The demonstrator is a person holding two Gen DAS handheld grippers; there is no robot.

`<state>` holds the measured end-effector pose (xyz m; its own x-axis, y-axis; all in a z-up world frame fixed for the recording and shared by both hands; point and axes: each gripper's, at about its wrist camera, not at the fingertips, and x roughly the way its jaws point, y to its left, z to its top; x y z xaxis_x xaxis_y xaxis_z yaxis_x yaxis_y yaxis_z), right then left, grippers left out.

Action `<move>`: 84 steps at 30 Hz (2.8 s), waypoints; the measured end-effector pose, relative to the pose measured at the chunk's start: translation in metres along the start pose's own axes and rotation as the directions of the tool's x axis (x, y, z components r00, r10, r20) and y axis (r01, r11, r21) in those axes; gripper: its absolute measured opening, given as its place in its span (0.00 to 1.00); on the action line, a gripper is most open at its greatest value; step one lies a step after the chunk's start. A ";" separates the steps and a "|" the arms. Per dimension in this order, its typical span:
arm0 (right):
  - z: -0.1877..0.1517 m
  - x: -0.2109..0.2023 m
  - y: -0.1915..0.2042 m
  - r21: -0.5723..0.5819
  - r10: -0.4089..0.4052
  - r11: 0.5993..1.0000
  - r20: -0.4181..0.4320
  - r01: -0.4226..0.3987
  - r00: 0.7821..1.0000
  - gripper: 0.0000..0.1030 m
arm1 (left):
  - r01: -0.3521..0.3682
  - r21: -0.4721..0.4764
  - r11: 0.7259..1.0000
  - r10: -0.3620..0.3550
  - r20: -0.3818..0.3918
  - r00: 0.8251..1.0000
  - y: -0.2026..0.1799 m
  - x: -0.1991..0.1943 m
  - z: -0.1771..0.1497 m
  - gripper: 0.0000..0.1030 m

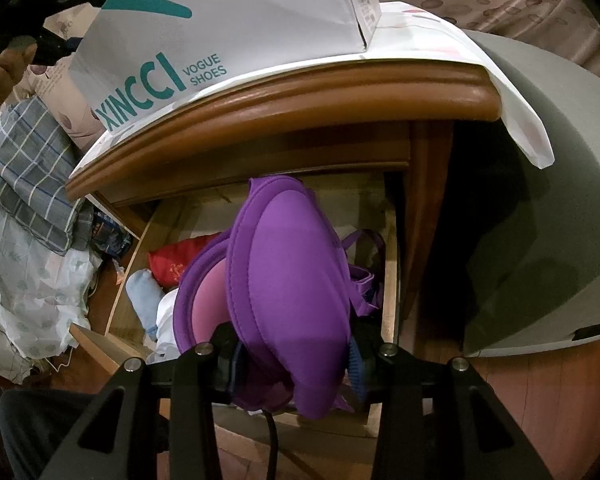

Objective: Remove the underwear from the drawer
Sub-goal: 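Carry the white sock into the shoe box and open the left gripper, then return the left gripper to the drawer while the right gripper carries the purple bra toward the box, then lower the purple bra into the shoe box and open the right gripper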

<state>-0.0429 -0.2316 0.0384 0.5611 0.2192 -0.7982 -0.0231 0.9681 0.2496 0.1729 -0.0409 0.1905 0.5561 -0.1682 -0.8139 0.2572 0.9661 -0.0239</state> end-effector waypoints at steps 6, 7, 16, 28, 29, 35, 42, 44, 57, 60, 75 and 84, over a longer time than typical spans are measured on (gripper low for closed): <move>0.000 0.000 0.000 0.002 -0.001 1.000 0.000 0.001 1.000 0.39 | 0.030 -0.012 0.999 -0.030 0.047 0.998 0.007 -0.030 -0.014 0.75; 0.000 0.001 0.000 0.000 -0.001 1.000 0.001 0.001 1.000 0.39 | 0.027 -0.016 1.000 -0.026 0.055 0.998 0.010 -0.035 -0.018 0.75; -0.001 -0.001 0.001 -0.016 0.006 1.000 0.021 -0.005 1.000 0.39 | -0.078 -0.069 0.995 0.087 0.134 0.987 0.047 -0.077 -0.078 0.81; 0.002 -0.036 0.015 -0.084 0.009 0.996 0.076 -0.003 0.997 0.39 | -0.203 -0.191 0.960 0.219 0.066 0.973 0.098 -0.035 -0.196 0.83; 0.002 -0.040 0.016 -0.092 0.003 0.996 0.072 0.004 0.997 0.39 | -0.226 -0.204 0.952 0.242 0.058 0.969 0.101 -0.026 -0.204 0.83; 0.007 -0.064 0.032 -0.142 -0.027 0.989 0.081 0.038 0.996 0.39 | -0.242 -0.290 0.926 0.267 0.049 0.962 0.112 0.000 -0.225 0.83; 0.028 -0.098 0.044 -0.158 -0.045 0.985 0.133 0.066 0.990 0.39 | -0.272 -0.323 0.906 0.299 0.038 0.953 0.125 0.015 -0.242 0.83; 0.035 -0.108 0.046 -0.158 -0.048 0.985 0.148 0.071 0.988 0.37 | -0.250 -0.340 0.907 0.284 0.054 0.957 0.128 0.014 -0.242 0.83; 0.066 -0.093 0.082 -0.224 -0.076 0.969 0.132 0.104 0.988 0.31 | -0.173 -0.427 0.888 0.233 0.092 0.968 0.139 0.006 -0.239 0.83; 0.072 -0.102 0.094 -0.247 -0.070 0.963 0.150 0.106 0.986 0.31 | -0.166 -0.436 0.884 0.226 0.089 0.970 0.141 0.006 -0.239 0.83; 0.182 -0.212 0.139 -0.284 -0.027 0.946 0.411 0.156 0.911 0.31 | -0.159 -0.504 0.849 0.215 0.055 0.975 0.157 0.007 -0.243 0.83; 0.252 -0.136 0.145 -0.319 -0.179 0.883 0.448 0.343 0.876 0.31 | -0.167 -0.500 0.850 0.219 0.048 0.974 0.156 0.012 -0.240 0.83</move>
<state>0.0859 -0.1514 0.3213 0.8663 -0.0356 -0.4983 -0.0916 0.9692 -0.2285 0.0300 0.1546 0.0377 0.6360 0.0386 -0.7707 -0.2697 0.9469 -0.1751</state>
